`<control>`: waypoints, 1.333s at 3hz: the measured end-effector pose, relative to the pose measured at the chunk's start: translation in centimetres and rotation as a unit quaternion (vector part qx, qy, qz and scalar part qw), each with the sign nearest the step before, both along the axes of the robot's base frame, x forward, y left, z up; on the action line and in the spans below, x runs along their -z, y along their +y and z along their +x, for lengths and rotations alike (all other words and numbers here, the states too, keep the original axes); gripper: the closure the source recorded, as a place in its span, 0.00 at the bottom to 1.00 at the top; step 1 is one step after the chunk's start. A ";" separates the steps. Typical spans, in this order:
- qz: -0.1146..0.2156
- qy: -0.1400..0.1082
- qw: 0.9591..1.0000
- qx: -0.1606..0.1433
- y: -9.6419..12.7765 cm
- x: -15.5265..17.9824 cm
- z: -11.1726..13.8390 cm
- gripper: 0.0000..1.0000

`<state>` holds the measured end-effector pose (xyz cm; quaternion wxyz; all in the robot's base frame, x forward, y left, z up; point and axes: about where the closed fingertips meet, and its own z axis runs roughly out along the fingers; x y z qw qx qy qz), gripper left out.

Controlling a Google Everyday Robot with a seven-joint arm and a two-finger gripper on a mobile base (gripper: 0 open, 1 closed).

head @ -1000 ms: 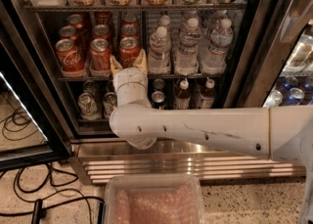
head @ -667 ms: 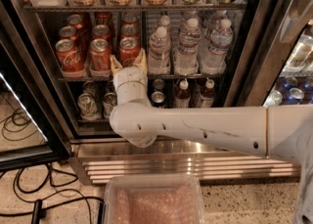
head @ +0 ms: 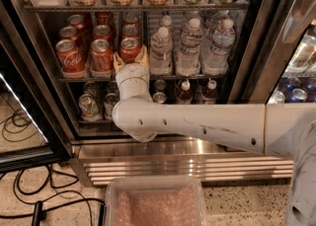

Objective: Pick coke can from middle shelf of fridge

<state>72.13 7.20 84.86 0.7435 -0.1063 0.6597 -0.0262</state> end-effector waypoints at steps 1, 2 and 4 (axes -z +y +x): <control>0.000 0.000 1.000 0.000 0.0 0.0 0.1 0.46; 0.000 0.000 1.000 0.000 0.0 0.0 0.1 0.65; 0.000 0.000 1.000 0.000 0.0 0.0 0.1 1.00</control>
Offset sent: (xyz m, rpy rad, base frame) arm 0.0007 -0.0004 -0.0003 0.0005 0.0005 -0.0007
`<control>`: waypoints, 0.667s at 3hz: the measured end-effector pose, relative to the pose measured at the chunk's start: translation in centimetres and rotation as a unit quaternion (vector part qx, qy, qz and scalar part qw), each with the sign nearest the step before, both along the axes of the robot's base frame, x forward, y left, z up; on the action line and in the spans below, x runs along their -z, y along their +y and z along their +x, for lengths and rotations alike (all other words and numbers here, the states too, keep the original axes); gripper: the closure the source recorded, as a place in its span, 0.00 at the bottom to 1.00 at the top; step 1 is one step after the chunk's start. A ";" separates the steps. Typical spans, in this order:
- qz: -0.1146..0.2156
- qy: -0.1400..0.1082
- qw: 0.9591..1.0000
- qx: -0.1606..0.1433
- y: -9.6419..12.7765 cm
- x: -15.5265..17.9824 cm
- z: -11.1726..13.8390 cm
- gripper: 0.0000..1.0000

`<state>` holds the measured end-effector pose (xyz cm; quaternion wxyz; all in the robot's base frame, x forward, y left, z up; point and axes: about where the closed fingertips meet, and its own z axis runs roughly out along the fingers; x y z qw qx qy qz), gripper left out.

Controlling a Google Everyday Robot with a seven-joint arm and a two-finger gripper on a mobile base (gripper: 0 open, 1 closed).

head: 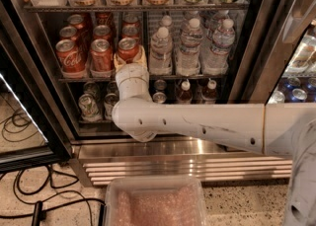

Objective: Pick coke can from middle shelf of fridge

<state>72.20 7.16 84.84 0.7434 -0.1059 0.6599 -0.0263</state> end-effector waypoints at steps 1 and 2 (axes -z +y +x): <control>0.000 0.000 1.000 0.000 0.0 0.0 0.0 1.00; 0.009 -0.002 1.000 -0.005 -0.2 -0.6 -1.0 1.00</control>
Offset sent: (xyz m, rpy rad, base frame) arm -0.0241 -0.0043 0.0129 0.0375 -0.0091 0.0258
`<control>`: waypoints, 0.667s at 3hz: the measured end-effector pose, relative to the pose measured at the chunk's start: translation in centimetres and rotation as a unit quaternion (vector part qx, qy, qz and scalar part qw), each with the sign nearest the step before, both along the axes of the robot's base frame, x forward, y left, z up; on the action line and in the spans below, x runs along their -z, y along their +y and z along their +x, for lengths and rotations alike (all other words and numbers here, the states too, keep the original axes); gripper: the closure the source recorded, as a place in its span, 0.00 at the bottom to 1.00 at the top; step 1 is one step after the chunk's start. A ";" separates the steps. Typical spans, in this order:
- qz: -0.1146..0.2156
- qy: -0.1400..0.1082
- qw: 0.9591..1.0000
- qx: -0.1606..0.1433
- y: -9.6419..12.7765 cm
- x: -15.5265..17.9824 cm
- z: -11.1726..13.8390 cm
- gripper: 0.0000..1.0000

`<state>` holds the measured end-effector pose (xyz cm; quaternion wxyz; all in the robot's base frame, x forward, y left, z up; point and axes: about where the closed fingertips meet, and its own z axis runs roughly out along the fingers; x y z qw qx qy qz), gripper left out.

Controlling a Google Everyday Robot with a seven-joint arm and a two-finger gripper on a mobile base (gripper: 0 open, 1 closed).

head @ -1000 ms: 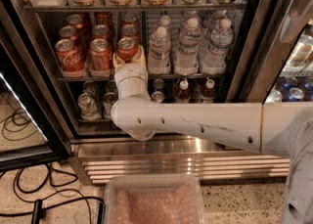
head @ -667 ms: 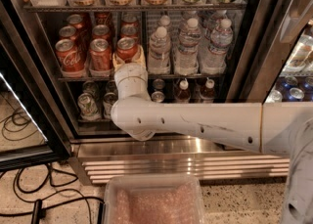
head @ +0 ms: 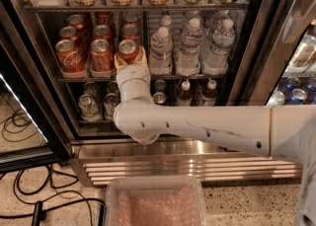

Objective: Pick coke can from middle shelf of fridge

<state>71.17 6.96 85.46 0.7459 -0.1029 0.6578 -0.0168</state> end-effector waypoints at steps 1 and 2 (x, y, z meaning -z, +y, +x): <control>0.023 0.000 1.000 -0.013 -0.4 -1.2 -2.5 1.00; 0.041 -0.002 0.999 -0.032 -0.3 -2.8 -4.8 1.00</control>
Offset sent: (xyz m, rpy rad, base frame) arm -0.0770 -0.0033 0.0463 0.1226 -0.0065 0.1106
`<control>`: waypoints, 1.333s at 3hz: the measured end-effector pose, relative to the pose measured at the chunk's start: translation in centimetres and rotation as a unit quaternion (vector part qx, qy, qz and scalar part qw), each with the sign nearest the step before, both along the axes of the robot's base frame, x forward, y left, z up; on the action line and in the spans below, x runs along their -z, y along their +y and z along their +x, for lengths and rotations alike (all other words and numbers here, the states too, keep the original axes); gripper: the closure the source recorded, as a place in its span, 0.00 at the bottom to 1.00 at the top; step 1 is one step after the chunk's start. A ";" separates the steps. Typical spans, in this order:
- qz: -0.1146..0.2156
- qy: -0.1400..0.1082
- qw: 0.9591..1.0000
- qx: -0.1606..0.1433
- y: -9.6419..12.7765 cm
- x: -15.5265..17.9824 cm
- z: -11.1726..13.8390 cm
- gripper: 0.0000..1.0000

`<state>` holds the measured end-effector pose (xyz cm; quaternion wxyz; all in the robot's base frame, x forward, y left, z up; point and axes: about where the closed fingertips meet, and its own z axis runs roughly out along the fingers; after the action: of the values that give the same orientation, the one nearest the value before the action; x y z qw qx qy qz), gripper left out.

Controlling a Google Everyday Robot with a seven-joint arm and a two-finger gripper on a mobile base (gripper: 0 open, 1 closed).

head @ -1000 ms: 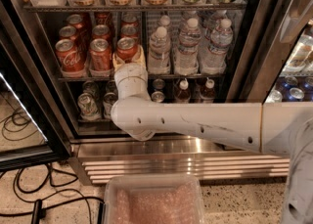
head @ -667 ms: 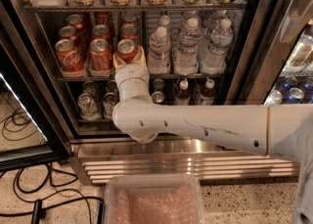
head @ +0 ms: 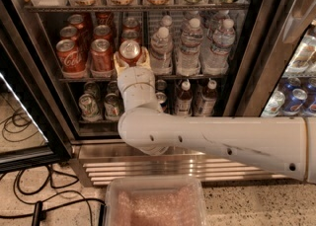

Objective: Pick coke can from middle shelf of fridge

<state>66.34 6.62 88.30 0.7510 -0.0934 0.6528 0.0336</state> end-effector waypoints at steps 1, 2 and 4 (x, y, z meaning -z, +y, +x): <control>0.008 -0.001 1.000 -0.018 0.3 -1.1 -1.4 1.00; 0.013 0.003 0.999 -0.037 0.3 -1.7 -2.6 1.00; -0.001 0.050 0.994 -0.101 -1.0 -1.3 -5.9 1.00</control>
Offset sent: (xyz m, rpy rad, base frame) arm -0.0412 0.0040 0.0226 0.0372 0.0217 0.1239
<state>60.44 5.63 89.62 0.7099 -0.1576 0.6770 0.1139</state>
